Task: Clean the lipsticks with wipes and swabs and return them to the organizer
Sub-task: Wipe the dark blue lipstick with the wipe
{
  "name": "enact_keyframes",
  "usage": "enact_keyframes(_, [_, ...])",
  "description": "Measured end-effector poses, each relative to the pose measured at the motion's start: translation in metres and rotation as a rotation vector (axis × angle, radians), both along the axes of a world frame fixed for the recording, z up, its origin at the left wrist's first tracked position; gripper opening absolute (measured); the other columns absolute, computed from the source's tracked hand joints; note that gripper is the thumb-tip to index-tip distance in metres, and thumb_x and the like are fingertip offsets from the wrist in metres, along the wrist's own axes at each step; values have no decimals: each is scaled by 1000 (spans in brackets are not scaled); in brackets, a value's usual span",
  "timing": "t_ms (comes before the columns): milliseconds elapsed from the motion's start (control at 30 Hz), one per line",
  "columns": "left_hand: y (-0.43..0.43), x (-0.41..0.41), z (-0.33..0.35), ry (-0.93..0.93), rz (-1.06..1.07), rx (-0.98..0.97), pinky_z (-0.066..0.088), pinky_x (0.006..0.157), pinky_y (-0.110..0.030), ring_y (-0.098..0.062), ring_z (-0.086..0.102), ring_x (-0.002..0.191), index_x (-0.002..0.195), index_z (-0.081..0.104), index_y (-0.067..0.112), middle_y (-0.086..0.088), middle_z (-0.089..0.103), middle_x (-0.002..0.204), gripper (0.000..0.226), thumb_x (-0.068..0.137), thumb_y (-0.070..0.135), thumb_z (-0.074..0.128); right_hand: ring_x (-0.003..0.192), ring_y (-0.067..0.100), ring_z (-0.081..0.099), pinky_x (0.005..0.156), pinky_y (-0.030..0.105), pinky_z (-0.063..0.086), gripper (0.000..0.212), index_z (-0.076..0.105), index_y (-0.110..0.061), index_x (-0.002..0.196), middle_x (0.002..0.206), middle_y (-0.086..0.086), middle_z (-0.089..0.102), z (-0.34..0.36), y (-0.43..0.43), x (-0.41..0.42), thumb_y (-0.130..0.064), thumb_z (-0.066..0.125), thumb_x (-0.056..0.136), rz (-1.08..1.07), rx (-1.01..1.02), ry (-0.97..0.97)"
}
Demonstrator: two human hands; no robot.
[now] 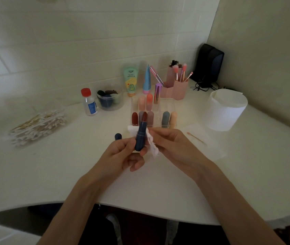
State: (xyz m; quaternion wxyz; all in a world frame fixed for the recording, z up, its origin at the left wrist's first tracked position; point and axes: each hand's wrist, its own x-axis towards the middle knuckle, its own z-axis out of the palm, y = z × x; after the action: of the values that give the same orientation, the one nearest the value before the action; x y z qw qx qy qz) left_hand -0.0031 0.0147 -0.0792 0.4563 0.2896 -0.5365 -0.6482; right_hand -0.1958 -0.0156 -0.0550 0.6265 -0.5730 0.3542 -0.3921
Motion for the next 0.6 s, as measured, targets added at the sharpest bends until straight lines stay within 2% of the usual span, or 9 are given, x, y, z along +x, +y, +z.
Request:
enact_keyframes(100, [0,-1,-1,-35,-56,-8,40,52,-19,-14,51,54,96,65,9,-3,57,82,37,104,27,34,112,34,69,111,47,48,39,71,-3,122,115,17,74,-3,1,-1,-30,64,94,-6,-34,45])
enact_keyframes(167, [0,-2,0,-34,-81,-10,41,52,-18,-12,51,55,93,69,13,-1,58,80,36,101,33,39,111,31,69,112,47,47,37,72,-4,121,113,15,75,-1,3,1,-31,60,98,20,-60,81])
enact_keyframes(233, [0,-1,0,-48,-87,-5,42,53,-18,-11,52,56,95,64,5,-1,60,80,38,99,36,42,110,30,69,111,45,47,38,72,-6,121,112,14,75,1,6,2,-33,57,99,36,-83,123])
enact_keyframes(333, [-1,2,-2,-110,-45,-15,43,57,-20,-12,51,57,99,59,-4,-3,63,80,40,104,30,39,100,44,70,103,55,52,35,70,-4,120,106,25,73,1,8,4,-30,55,104,59,-123,107])
enact_keyframes(400, [-1,3,-1,-158,25,-57,45,60,-22,-14,53,58,99,63,-5,-5,65,80,40,106,26,40,92,42,72,98,59,54,31,71,-5,118,103,22,74,1,8,6,-28,53,106,35,-157,110])
enact_keyframes(500, [1,0,3,-243,206,-115,50,60,-23,-16,59,58,101,72,-2,-6,70,73,30,95,22,54,89,34,72,97,56,55,29,72,-3,113,100,15,74,1,8,10,-25,54,106,-17,-218,117])
enact_keyframes(600, [-1,-2,2,-283,360,-124,50,56,-23,-16,58,52,100,75,4,-6,71,66,27,82,23,68,85,21,71,88,37,58,23,74,-9,102,89,-2,72,4,10,15,-24,57,102,-60,-285,102])
